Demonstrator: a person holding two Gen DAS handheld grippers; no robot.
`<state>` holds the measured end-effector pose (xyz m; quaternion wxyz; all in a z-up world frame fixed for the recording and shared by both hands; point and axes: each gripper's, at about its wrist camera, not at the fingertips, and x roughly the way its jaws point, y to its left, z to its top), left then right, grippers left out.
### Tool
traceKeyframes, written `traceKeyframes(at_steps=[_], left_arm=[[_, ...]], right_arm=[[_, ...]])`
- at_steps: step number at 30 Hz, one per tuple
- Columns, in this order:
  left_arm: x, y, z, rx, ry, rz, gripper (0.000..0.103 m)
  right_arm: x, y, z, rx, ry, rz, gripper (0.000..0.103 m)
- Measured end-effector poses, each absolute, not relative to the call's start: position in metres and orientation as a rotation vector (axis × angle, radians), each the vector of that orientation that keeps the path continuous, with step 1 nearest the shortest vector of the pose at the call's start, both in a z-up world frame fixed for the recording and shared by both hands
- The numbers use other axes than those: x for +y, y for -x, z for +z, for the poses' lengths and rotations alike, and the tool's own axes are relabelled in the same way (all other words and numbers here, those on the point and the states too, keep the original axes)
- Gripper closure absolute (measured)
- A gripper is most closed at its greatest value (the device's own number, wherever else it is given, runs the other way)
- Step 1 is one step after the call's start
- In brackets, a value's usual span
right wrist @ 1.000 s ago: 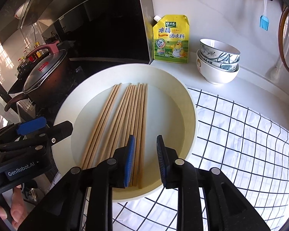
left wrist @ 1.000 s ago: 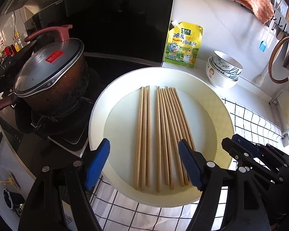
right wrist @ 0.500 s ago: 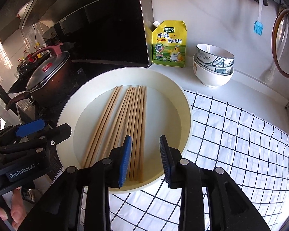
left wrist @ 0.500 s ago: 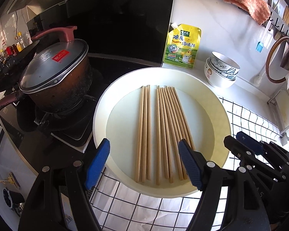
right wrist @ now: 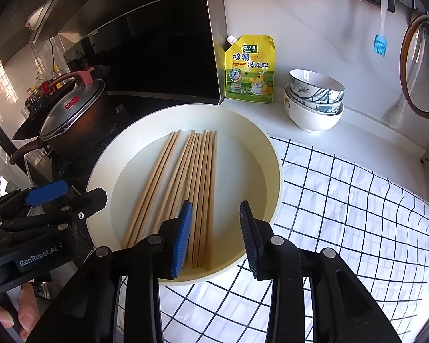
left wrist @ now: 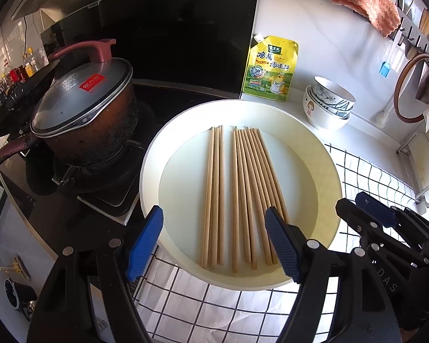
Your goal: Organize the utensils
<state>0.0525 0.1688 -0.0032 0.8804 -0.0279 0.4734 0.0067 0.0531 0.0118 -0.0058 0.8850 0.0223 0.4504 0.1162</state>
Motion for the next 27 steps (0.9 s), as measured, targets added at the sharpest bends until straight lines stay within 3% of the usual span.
traceKeyframes(at_steps=[13,27], left_arm=[[0.172,-0.049,0.001,0.981,0.053,0.022,0.022],[0.169,-0.045,0.0,1.004,0.044,0.016,0.021]], right_arm=[[0.011,-0.05,-0.004,0.934,-0.042,0.24,0.066],[0.006,-0.042,-0.002,0.929,-0.035,0.235,0.065]])
